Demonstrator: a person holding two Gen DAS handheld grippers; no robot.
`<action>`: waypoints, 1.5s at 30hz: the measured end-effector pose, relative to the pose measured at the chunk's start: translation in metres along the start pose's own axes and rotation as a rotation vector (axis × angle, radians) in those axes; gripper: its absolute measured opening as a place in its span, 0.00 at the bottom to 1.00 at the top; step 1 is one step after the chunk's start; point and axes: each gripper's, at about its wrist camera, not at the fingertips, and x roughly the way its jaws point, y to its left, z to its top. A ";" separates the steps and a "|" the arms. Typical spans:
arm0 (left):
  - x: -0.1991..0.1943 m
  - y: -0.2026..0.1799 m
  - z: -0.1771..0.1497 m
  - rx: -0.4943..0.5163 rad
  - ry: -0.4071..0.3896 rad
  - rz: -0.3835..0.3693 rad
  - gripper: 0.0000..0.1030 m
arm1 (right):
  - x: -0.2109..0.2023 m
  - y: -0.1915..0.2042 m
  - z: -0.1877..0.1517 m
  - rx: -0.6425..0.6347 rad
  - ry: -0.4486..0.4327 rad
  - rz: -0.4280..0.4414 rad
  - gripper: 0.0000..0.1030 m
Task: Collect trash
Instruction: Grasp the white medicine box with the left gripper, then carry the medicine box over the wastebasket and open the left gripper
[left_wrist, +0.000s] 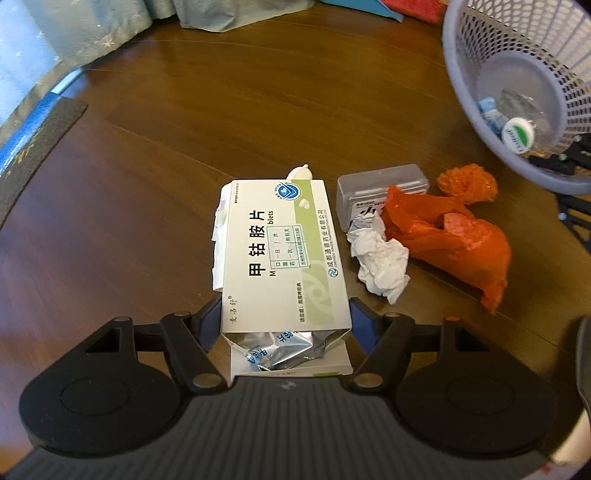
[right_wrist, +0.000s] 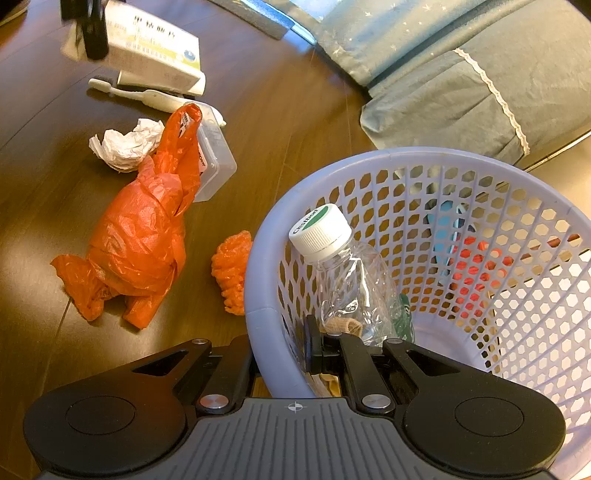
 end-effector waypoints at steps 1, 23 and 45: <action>-0.004 0.002 0.003 0.013 0.005 -0.009 0.64 | 0.000 0.000 0.000 0.001 0.000 0.000 0.04; -0.071 -0.014 0.069 -0.120 -0.102 -0.215 0.64 | 0.001 0.000 0.001 0.001 0.000 0.000 0.04; -0.079 -0.081 0.108 0.070 -0.079 -0.475 0.64 | 0.001 -0.001 0.002 0.003 0.000 -0.001 0.04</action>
